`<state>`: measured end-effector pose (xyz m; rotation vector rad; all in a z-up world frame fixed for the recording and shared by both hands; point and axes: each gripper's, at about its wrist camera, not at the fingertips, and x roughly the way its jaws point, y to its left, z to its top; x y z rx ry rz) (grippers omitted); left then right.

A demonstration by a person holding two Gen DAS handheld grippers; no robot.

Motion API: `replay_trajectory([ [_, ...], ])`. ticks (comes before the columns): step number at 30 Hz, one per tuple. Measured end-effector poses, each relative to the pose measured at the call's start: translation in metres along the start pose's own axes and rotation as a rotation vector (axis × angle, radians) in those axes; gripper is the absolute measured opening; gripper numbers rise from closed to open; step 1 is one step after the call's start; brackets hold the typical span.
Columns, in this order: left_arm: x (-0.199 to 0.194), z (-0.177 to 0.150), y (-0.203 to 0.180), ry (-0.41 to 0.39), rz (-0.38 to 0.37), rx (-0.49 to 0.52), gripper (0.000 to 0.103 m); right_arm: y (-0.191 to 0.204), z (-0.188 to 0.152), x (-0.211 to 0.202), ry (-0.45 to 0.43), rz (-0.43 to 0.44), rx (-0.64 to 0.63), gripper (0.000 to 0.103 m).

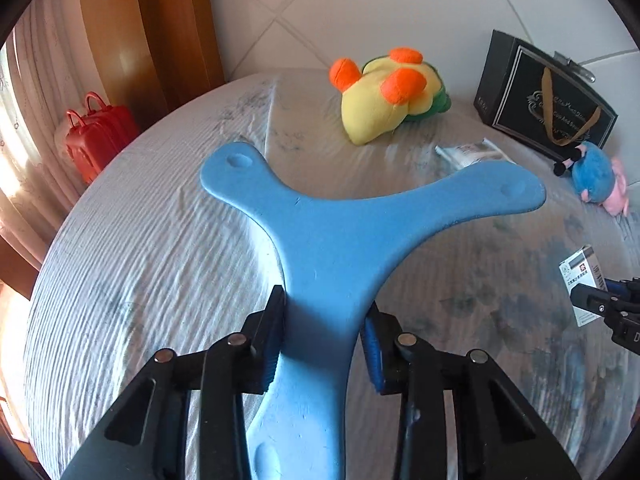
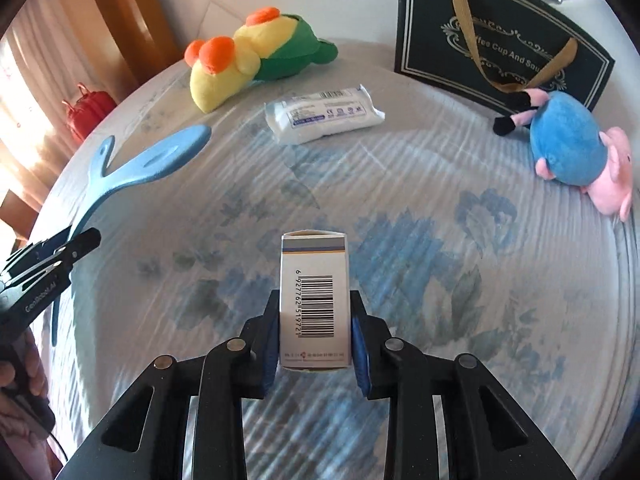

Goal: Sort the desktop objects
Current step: 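Carry the boomerang and medicine box into the blue bin and release both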

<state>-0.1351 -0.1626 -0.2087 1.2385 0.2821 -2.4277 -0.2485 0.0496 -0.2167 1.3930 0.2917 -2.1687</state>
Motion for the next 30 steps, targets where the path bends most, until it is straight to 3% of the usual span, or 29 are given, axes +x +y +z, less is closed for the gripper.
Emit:
replay_trajectory([
  [5,-0.049,0.009,-0.011,-0.07,-0.016,0.023,0.012,0.012,0.0,-0.052,-0.095,-0.003,-0.008,0.03],
  [7,-0.063,0.008,-0.013,-0.086,-0.031,0.028,0.008,0.013,-0.002,-0.071,-0.119,-0.017,0.003,0.03],
  [20,-0.178,0.002,-0.038,-0.271,-0.114,0.065,0.008,0.029,-0.036,-0.18,-0.285,-0.032,0.001,0.03],
  [30,-0.247,-0.005,-0.099,-0.377,-0.219,0.128,0.008,0.008,-0.062,-0.285,-0.472,-0.147,0.021,0.03],
])
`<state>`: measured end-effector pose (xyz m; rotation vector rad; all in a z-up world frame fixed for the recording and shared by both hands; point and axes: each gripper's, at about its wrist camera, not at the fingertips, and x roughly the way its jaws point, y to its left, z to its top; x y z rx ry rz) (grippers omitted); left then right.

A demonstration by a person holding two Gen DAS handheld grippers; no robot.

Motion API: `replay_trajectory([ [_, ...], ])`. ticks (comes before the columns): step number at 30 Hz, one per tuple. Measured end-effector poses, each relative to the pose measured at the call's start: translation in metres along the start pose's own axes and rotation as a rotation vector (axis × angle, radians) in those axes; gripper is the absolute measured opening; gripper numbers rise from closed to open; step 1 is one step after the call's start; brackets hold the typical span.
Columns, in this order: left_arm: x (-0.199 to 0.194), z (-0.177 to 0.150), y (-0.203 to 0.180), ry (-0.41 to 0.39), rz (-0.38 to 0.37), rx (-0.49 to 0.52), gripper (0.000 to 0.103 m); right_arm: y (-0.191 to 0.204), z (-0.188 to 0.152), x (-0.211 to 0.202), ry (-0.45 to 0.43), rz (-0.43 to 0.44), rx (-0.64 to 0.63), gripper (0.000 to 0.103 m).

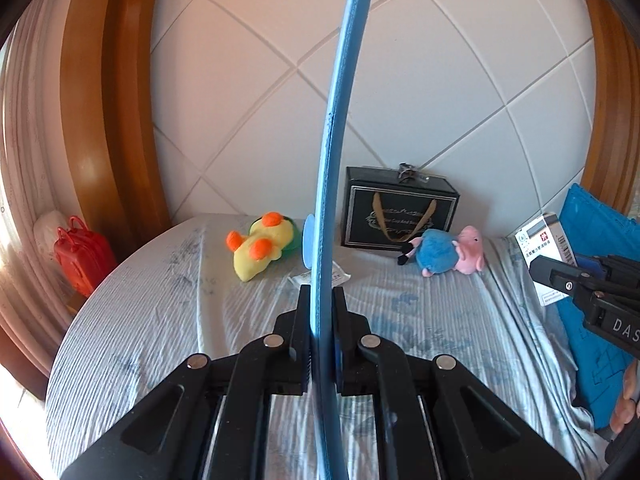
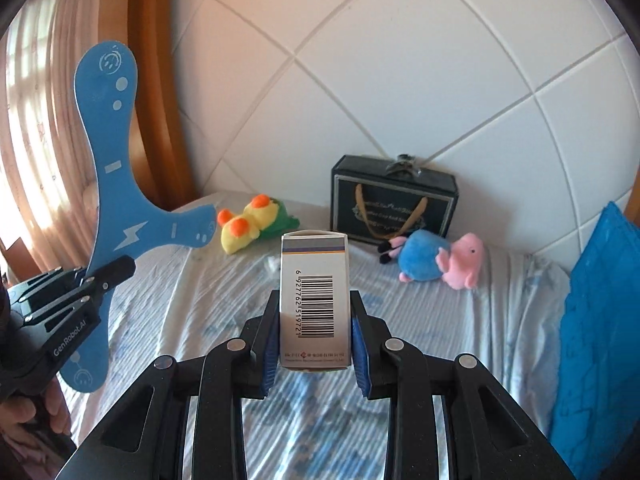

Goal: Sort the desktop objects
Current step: 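Carry the boomerang and medicine box into the blue bin and release both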

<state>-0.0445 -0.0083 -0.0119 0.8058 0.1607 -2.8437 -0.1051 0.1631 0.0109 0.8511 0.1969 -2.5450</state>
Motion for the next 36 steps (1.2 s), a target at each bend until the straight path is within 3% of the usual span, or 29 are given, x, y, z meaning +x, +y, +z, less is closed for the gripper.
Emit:
replay_trajectory([
  [11,-0.041,0.021,-0.11,-0.079,-0.155,0.088,0.008,-0.08,0.01,-0.108,-0.12,-0.186,0.054,0.03],
  [21,-0.076,0.048,-0.25,-0.14,-0.338,0.186,0.008,-0.187,-0.006,-0.204,-0.159,-0.367,0.159,0.03],
  [28,-0.095,0.059,-0.359,-0.134,-0.479,0.245,0.008,-0.271,-0.033,-0.261,-0.141,-0.498,0.239,0.03],
  [36,-0.098,0.057,-0.484,-0.027,-0.599,0.333,0.008,-0.353,-0.071,-0.293,-0.053,-0.585,0.317,0.03],
])
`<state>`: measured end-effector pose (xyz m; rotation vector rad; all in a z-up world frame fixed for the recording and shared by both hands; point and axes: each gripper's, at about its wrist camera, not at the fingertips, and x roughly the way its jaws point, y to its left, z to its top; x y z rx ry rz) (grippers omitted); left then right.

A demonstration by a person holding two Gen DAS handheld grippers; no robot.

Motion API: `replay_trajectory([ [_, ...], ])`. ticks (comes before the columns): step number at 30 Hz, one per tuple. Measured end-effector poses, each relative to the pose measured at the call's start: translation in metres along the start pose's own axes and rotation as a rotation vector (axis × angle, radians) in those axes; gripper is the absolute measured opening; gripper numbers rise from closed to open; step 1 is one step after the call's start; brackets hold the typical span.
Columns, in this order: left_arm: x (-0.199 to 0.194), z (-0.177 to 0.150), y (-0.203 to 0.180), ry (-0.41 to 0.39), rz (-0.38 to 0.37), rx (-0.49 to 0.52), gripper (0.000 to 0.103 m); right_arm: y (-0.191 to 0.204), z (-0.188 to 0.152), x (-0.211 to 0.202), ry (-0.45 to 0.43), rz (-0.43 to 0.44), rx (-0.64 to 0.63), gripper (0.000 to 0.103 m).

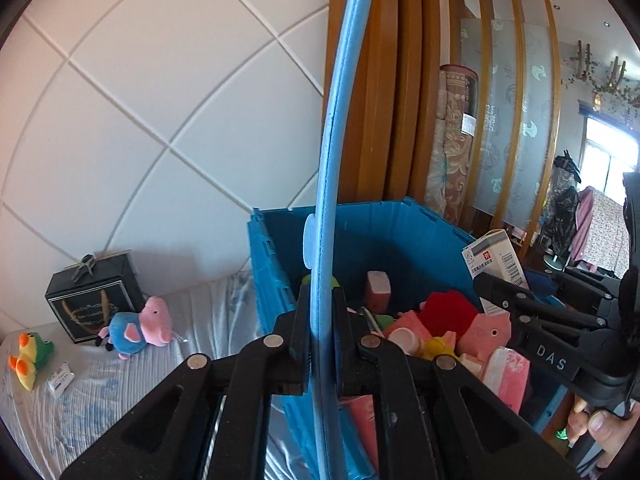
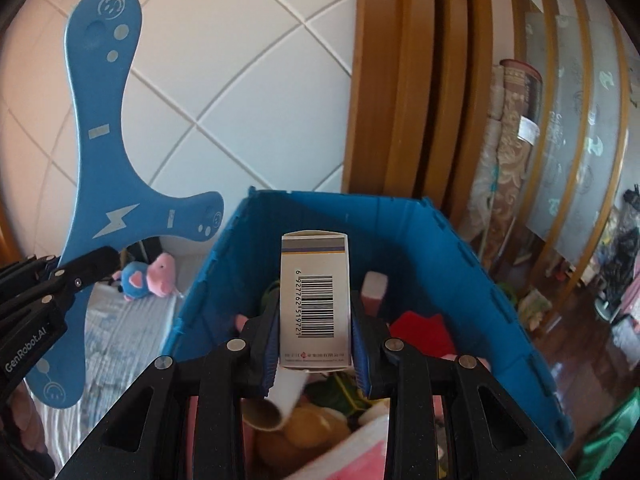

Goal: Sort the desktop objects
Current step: 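Carry the boomerang and medicine box into the blue bin and release both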

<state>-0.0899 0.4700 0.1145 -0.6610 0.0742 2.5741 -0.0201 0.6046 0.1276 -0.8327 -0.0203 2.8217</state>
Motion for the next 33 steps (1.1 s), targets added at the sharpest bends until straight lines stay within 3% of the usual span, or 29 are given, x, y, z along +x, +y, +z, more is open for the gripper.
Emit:
replay_trajectory([
  [5,0.046,0.014,-0.045,0.112,-0.037,0.037,0.008,-0.044,-0.008,0.028,0.083,-0.044,0.027,0.03],
  [10,0.088,0.005,-0.076,0.226,-0.059,0.061,0.008,-0.076,-0.025,0.045,0.142,-0.082,0.07,0.03],
  [16,0.117,-0.015,-0.093,0.328,-0.023,0.072,0.008,-0.099,-0.049,0.068,0.211,-0.05,0.165,0.03],
  [23,0.116,-0.025,-0.1,0.34,0.006,0.104,0.011,-0.099,-0.049,0.075,0.208,-0.092,0.158,0.03],
  [25,0.115,-0.024,-0.099,0.334,0.001,0.097,0.019,-0.097,-0.049,0.079,0.216,-0.107,0.146,0.03],
  [29,0.11,-0.023,-0.098,0.303,-0.006,0.094,0.061,-0.098,-0.049,0.083,0.245,-0.115,0.155,0.033],
  [33,0.105,-0.023,-0.101,0.271,-0.007,0.101,0.063,-0.102,-0.051,0.08,0.231,-0.112,0.184,0.055],
])
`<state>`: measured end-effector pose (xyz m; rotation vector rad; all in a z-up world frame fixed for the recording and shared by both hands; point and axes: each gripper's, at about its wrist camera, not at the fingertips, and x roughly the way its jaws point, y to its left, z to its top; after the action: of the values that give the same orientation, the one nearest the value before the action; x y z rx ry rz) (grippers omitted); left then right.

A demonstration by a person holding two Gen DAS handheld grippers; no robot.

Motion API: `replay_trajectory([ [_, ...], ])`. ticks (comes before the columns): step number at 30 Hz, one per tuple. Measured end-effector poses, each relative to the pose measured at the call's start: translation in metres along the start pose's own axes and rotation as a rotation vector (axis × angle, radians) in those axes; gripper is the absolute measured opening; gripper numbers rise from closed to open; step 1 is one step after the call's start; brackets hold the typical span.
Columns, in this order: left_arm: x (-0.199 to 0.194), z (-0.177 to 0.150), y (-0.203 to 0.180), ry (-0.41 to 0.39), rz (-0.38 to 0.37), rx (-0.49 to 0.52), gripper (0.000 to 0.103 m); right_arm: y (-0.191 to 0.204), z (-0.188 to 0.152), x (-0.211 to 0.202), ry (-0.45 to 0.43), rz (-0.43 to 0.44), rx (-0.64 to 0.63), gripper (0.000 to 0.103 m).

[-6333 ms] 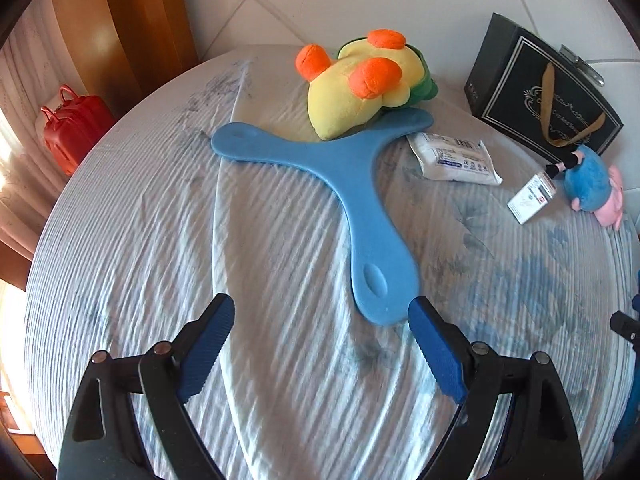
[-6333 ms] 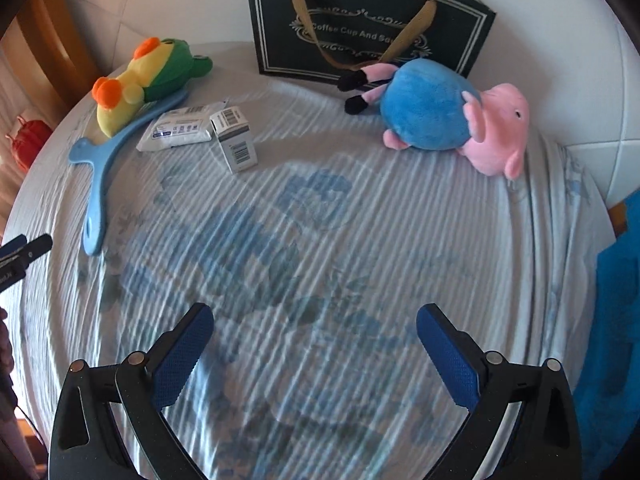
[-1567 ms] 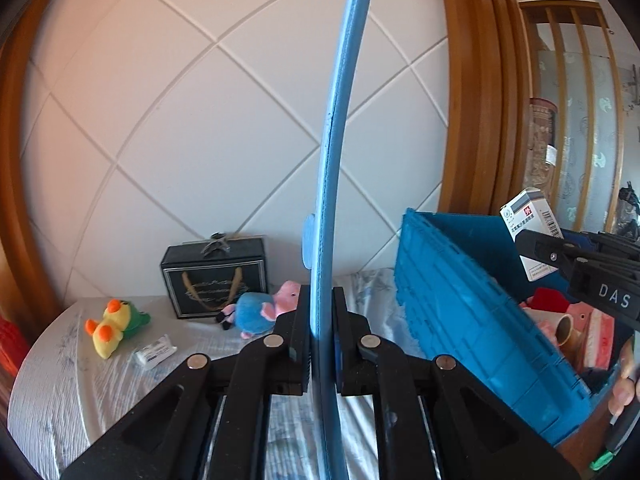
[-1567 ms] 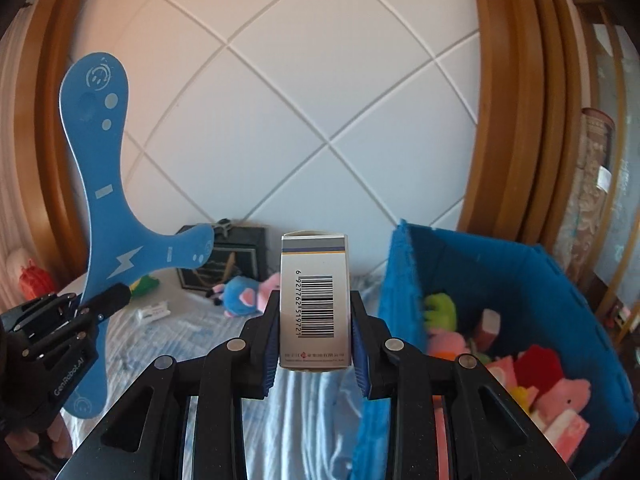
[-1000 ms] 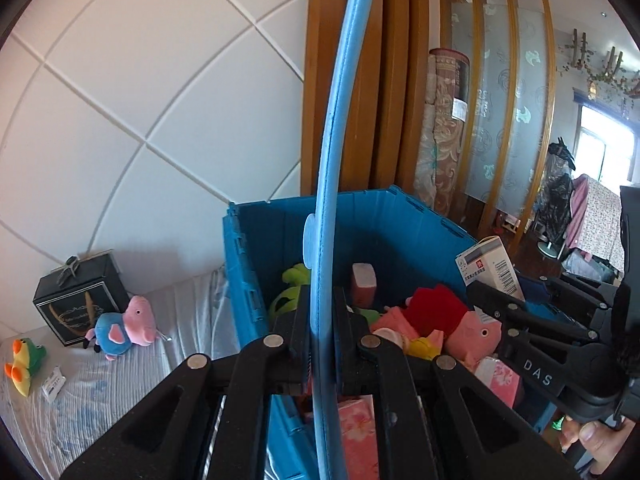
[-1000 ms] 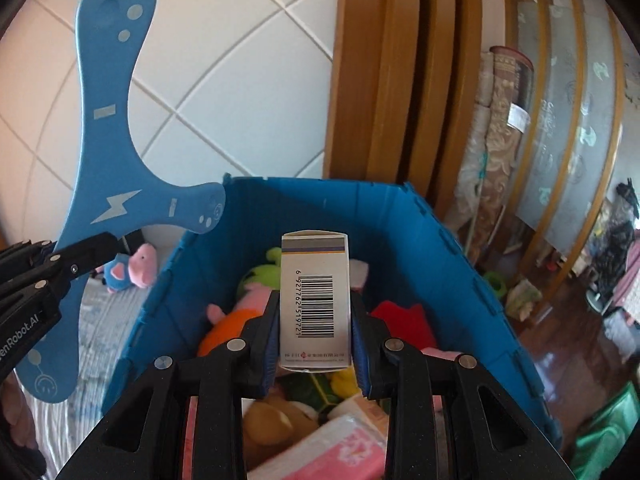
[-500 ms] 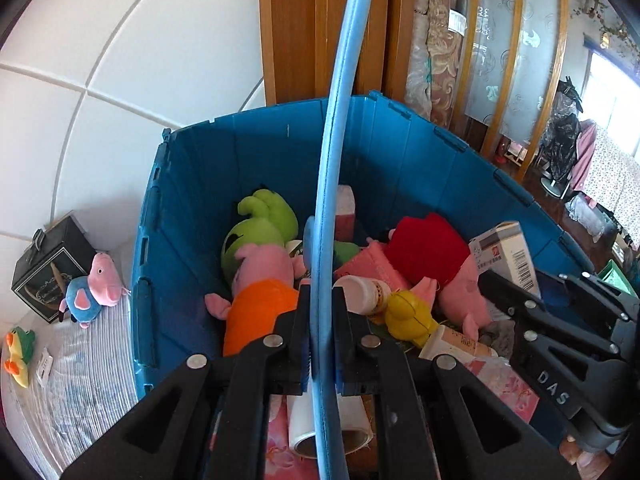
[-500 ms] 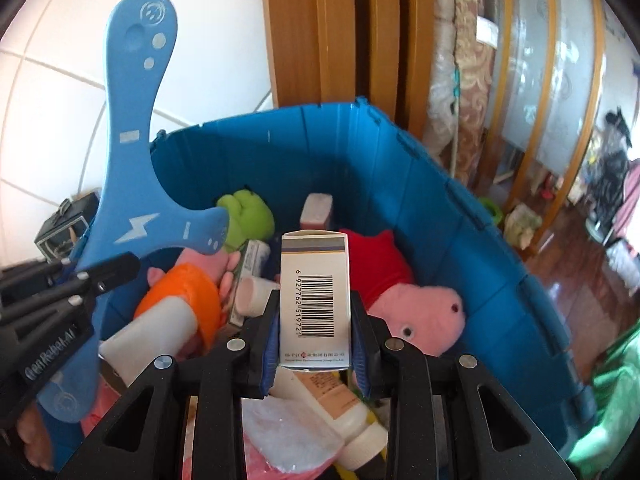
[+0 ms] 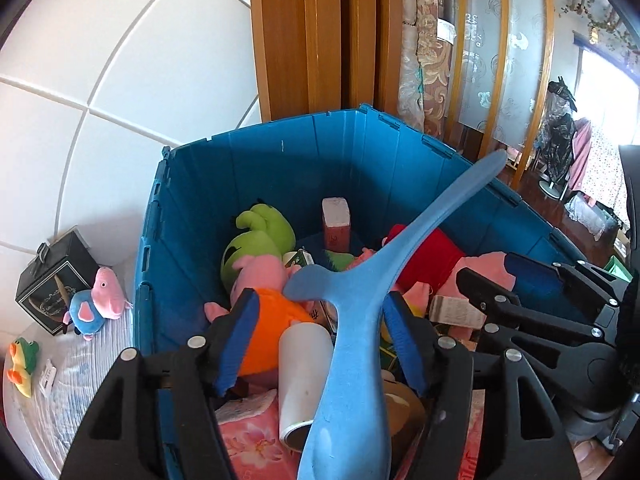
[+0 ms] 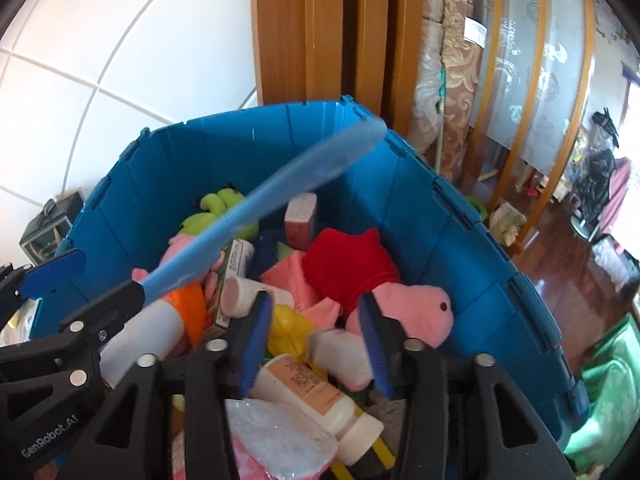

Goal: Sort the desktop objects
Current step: 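Carry the boomerang and medicine box into the blue bin and release both, then withdraw both grippers from the bin back toward the bed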

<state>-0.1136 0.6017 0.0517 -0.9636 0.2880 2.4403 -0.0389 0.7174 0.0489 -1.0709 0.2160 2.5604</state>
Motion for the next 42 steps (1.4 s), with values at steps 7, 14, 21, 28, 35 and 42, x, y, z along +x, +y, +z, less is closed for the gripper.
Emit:
replay_trajectory([
  [7,-0.013,0.001,0.0,-0.034,0.018,-0.005,0.063,-0.003,0.001,-0.001,-0.002,-0.03,0.03,0.084],
  [14,-0.047,-0.007,0.009,-0.097,0.008,0.0,0.064,-0.005,-0.01,-0.012,0.001,-0.109,0.01,0.103],
  [21,-0.085,-0.023,0.022,-0.17,-0.001,-0.019,0.066,-0.004,-0.03,-0.046,-0.06,-0.121,-0.013,0.103],
  [28,-0.122,-0.052,0.051,-0.244,0.051,-0.053,0.067,0.021,-0.04,-0.096,-0.192,-0.04,-0.017,0.103],
  [35,-0.157,-0.097,0.13,-0.361,0.117,-0.198,0.067,0.089,-0.051,-0.122,-0.278,0.114,-0.077,0.103],
  [42,-0.163,-0.155,0.231,-0.257,0.233,-0.292,0.067,0.182,-0.057,-0.129,-0.301,0.258,-0.166,0.103],
])
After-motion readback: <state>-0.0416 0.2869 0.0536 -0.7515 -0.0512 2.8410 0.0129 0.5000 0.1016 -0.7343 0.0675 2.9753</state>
